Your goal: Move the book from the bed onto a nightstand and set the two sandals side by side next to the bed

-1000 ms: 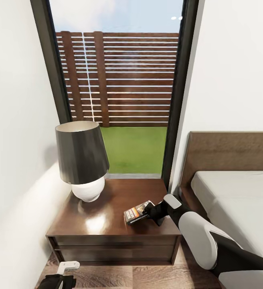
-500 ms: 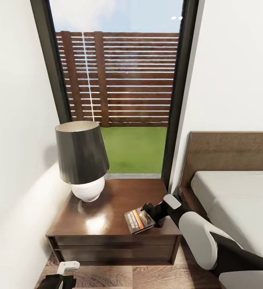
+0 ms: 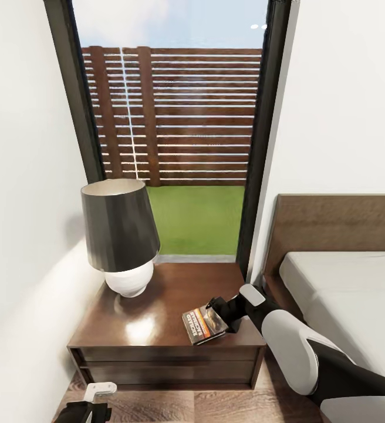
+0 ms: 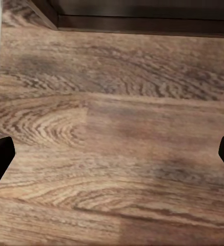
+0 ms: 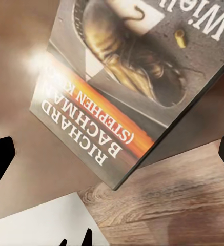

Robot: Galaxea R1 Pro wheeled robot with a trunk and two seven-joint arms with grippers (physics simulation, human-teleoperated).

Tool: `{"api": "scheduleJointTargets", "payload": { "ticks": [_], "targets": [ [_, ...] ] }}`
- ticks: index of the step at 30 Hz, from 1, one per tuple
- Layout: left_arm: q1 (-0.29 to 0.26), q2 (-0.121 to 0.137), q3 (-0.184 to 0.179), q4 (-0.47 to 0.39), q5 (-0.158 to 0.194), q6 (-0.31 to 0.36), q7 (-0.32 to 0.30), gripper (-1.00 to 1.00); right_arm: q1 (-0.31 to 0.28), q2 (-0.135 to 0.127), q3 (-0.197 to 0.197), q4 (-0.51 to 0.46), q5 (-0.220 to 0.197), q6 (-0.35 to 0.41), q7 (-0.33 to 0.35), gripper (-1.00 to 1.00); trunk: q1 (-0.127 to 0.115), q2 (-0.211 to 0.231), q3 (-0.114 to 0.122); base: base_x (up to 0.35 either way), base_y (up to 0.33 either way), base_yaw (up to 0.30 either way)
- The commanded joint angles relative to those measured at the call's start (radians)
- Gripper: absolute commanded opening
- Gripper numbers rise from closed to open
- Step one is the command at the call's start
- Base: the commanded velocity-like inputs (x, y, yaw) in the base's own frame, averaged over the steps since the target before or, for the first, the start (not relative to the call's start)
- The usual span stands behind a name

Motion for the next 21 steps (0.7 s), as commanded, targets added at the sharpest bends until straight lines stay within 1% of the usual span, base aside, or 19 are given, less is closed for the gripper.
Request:
{"api": "scheduleJointTargets", "payload": {
  "ticks": [1,21],
  "targets": [
    [-0.001,-0.001,0.006,-0.003,-0.007,0.004,-0.005,1.0,0.0,0.0,0.001,-0.003,-0.01,0.002,-0.01,1.0,-0.004,0.007,0.002,0.0,0.0,0.0],
    [-0.001,-0.001,0.006,-0.003,-0.007,0.004,-0.005,1.0,0.0,0.001,0.001,-0.003,-0.01,0.002,-0.01,1.0,-0.081,0.147,0.065,0.0,0.0,0.0]
  ]
}}
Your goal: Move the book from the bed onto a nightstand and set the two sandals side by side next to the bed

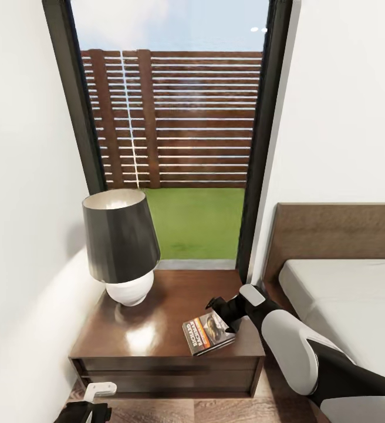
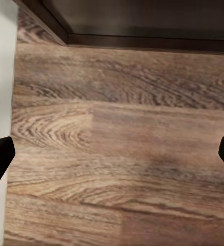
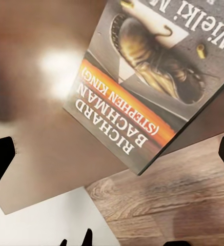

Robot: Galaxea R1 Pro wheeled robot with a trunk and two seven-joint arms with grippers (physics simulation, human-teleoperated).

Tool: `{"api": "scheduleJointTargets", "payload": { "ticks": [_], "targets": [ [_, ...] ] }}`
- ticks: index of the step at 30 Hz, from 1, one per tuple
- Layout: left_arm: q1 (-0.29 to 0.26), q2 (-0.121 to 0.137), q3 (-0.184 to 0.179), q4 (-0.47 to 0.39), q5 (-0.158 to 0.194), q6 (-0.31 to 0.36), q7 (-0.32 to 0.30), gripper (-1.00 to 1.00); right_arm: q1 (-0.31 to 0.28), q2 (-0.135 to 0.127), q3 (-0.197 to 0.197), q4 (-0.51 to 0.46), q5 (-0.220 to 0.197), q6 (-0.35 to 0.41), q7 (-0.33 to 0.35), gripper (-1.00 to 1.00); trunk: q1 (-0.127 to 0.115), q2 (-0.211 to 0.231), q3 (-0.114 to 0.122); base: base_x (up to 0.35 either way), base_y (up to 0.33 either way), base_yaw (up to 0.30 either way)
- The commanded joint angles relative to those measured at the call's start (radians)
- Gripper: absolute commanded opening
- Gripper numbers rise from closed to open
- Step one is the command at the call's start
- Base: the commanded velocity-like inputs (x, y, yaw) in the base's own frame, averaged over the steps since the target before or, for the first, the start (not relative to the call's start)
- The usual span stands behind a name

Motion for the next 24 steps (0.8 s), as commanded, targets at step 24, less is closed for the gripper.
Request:
{"api": "scheduleJointTargets", "payload": {
  "ticks": [24],
  "targets": [
    [-0.001,0.0,0.006,0.004,-0.007,0.004,-0.005,1.0,0.001,0.001,0.001,-0.001,-0.01,0.0,0.003,1.0,-0.092,0.168,0.074,0.0,0.0,0.0]
  ]
}}
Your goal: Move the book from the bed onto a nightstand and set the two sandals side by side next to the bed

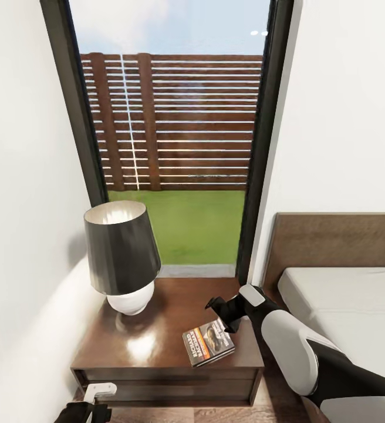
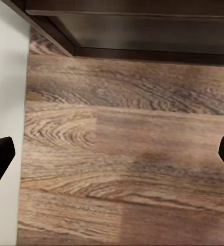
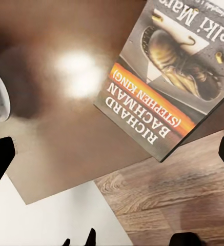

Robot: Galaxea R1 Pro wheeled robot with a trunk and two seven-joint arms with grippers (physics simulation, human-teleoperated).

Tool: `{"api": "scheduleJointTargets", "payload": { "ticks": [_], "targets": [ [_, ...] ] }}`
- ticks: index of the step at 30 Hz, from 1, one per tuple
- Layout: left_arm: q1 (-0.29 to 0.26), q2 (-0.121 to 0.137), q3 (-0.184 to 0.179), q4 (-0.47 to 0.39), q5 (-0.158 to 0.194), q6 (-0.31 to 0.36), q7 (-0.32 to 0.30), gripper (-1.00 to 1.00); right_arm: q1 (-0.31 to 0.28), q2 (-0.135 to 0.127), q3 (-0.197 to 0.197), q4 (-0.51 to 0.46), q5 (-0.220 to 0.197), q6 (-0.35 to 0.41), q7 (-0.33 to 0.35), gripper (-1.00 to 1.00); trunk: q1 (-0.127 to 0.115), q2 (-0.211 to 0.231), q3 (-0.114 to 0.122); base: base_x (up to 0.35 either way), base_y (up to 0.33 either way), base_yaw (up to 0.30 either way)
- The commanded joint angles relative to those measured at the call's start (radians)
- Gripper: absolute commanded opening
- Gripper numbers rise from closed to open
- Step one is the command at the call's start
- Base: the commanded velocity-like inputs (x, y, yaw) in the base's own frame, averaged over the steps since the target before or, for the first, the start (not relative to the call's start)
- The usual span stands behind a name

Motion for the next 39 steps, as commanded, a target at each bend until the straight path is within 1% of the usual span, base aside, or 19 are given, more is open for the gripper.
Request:
{"api": "scheduleJointTargets", "payload": {
  "ticks": [1,39],
  "targets": [
    [-0.001,-0.001,0.006,-0.003,-0.007,0.004,-0.005,1.0,0.0,0.0,0.001,-0.002,-0.01,0.002,-0.009,1.0,-0.004,0.007,0.002,0.0,0.0,0.0],
    [-0.001,0.0,0.006,0.004,-0.009,0.004,0.001,1.0,0.002,0.0,0.003,-0.001,-0.01,-0.006,-0.005,1.0,-0.15,0.273,0.121,0.0,0.0,0.0]
  ]
}}
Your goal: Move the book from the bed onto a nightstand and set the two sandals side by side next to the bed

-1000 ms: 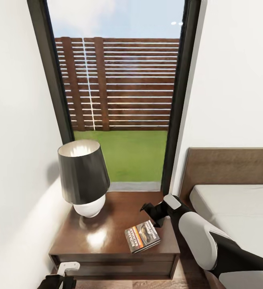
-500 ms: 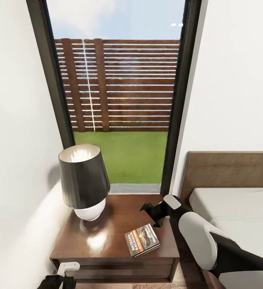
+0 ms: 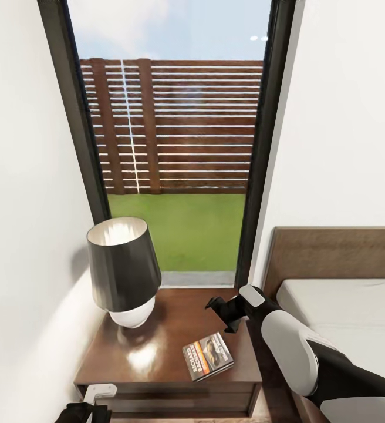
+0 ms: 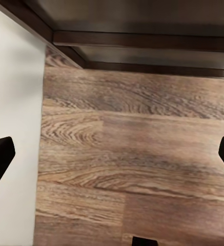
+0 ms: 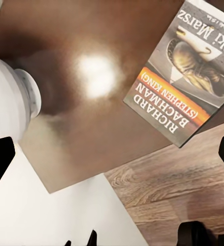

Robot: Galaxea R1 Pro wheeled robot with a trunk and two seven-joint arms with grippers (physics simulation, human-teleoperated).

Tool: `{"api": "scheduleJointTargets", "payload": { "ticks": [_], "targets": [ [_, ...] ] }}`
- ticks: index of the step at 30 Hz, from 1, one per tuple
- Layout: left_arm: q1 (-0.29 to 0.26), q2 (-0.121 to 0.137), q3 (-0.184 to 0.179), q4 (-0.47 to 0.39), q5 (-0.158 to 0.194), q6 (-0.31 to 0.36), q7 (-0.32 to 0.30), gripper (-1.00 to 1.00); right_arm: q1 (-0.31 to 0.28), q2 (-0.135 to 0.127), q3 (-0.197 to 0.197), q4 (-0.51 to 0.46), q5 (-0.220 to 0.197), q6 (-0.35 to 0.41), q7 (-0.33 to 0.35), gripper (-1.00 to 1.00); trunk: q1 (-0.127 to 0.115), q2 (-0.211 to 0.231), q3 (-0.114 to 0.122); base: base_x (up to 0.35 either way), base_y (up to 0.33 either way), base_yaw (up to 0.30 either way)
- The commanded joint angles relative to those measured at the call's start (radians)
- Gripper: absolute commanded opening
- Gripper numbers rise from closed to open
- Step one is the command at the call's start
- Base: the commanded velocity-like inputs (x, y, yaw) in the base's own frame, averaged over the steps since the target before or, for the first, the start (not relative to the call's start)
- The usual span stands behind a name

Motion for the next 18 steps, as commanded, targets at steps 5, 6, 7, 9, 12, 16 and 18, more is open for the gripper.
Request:
{"api": "scheduleJointTargets", "payload": {
  "ticks": [5,6,7,9,12,16,18],
  "targets": [
    [-0.001,-0.001,0.006,0.006,-0.007,0.003,-0.002,1.0,0.001,0.0,0.002,-0.001,-0.01,0.001,-0.009,1.0,-0.019,0.035,0.015,0.0,0.0,0.0],
    [-0.001,-0.001,0.006,0.01,-0.007,0.003,-0.002,1.0,0.001,0.0,0.002,0.0,-0.01,0.001,-0.009,1.0,-0.023,0.042,0.018,0.0,0.0,0.0],
    [-0.001,-0.001,0.006,0.014,-0.007,0.002,-0.002,1.0,0.001,0.0,0.003,0.001,-0.01,0.001,-0.009,1.0,-0.027,0.049,0.021,0.0,0.0,0.0],
    [-0.001,-0.001,0.006,0.025,-0.006,-0.002,-0.002,1.0,0.002,-0.001,0.004,0.001,-0.009,0.0,-0.009,1.0,-0.035,0.063,0.027,0.0,0.0,0.0],
    [-0.001,0.0,0.006,0.039,-0.006,-0.007,-0.002,1.0,0.004,-0.002,0.005,0.0,-0.005,-0.001,-0.009,1.0,-0.046,0.084,0.037,0.0,0.0,0.0],
    [-0.001,0.0,0.006,0.061,-0.005,-0.02,-0.002,1.0,0.006,-0.004,0.006,-0.001,0.001,-0.002,-0.008,1.0,-0.062,0.112,0.049,0.0,0.0,0.0],
    [-0.001,0.0,0.006,0.065,-0.005,-0.031,-0.002,1.0,0.007,-0.004,0.007,-0.002,0.003,-0.003,-0.008,1.0,-0.069,0.126,0.055,0.0,0.0,0.0]
  ]
}}
